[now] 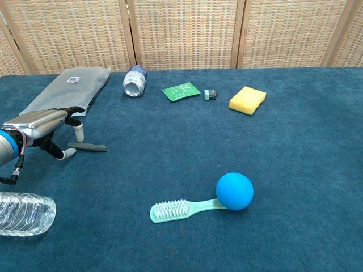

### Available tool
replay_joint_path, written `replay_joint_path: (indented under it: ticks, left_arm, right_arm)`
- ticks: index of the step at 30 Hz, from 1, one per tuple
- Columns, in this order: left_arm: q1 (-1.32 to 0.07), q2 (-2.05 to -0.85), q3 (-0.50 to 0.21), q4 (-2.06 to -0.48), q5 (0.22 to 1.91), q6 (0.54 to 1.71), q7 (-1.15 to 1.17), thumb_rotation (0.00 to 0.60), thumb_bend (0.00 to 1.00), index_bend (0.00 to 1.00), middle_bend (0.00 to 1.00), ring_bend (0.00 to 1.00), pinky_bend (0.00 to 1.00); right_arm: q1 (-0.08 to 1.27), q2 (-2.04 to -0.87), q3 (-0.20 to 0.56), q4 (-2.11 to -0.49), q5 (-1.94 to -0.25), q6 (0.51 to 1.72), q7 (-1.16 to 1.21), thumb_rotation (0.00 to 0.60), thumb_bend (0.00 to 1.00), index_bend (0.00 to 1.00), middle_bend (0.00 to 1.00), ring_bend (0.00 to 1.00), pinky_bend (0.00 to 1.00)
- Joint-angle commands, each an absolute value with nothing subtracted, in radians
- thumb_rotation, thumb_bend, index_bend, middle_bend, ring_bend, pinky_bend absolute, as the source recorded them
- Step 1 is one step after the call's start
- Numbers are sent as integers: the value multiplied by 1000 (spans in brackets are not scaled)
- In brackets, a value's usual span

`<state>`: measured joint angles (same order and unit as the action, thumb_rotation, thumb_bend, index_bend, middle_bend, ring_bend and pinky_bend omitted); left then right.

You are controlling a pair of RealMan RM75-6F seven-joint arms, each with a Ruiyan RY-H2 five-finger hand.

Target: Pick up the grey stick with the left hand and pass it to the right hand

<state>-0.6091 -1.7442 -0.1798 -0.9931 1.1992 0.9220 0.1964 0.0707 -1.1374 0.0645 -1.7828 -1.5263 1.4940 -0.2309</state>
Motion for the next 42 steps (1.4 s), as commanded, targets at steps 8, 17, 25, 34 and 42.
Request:
replay_joint_path:
  ticks: [8,17,25,34,42]
  left_arm:
    - [-617,-1767,-188,-969,1178,925,214,600,405,535,0,0,0]
    - [-622,-1778,-190,-949,1167,916,210,600,407,538,0,0,0]
    - [-630,-1790,-197,-933,1154,904,205,600,424,557,0,0,0]
    - [-633,-1803,-206,-929,1156,924,194,600,429,686,0,0,0]
    - [-622,-1769,-217,-987,1177,970,157,600,427,720,0,0,0]
  right_arm:
    - [73,-1135,63,-1782,-1526,1493,-222,600,0,0,0,0,0]
    - [75,-1135,61,-1781,-1526,1489,-217,600,0,0,0,0,0]
    - [76,-1134,59,-1782,-1527,1487,-213,600,0,0,0,0,0]
    - [77,-1130,59,-1782,-1524,1486,-204,600,0,0,0,0,0]
    - [78,-1129,58,-1781,-1524,1484,-202,600,0,0,0,0,0]
